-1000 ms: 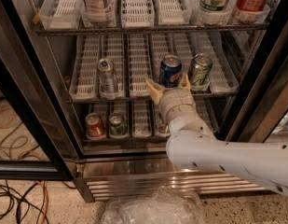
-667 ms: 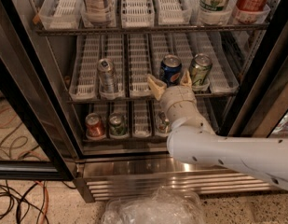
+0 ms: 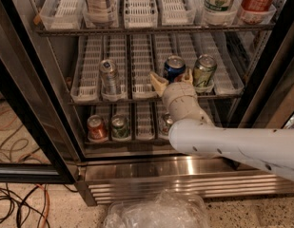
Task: Pick pepsi can from middle shelf of fridge
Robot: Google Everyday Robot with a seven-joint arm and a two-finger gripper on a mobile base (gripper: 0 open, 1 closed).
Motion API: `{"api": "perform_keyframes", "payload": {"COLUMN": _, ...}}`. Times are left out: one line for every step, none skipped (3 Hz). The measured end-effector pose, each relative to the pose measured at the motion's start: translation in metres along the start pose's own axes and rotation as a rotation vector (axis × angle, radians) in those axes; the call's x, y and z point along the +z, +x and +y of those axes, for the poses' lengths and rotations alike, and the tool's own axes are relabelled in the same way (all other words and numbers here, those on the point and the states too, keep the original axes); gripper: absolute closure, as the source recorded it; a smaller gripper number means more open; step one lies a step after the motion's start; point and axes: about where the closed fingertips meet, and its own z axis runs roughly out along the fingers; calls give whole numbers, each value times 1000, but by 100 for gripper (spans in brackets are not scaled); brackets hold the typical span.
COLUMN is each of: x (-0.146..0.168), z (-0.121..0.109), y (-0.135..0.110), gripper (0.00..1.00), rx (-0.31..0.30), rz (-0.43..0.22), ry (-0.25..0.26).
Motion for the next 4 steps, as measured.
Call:
{"api": "perform_keyframes", "payload": {"x": 13, "z": 3, "y": 6, "gripper": 46, "rx": 2, "rz": 4, "ry": 2}}
{"api": "perform_keyframes", "payload": {"x": 13, "z": 3, "y": 6, "gripper": 69, "rx": 2, "rz": 4, "ry": 2}}
{"api": "perform_keyframes", "payload": {"x": 13, "z": 3, "y": 6, "gripper": 92, "rx": 2, "rz": 4, "ry": 2}}
{"api": "perform_keyframes", "payload": {"x": 13, "z": 3, "y": -6, "gripper": 100, "rx": 7, "rz": 13, "ry": -10}}
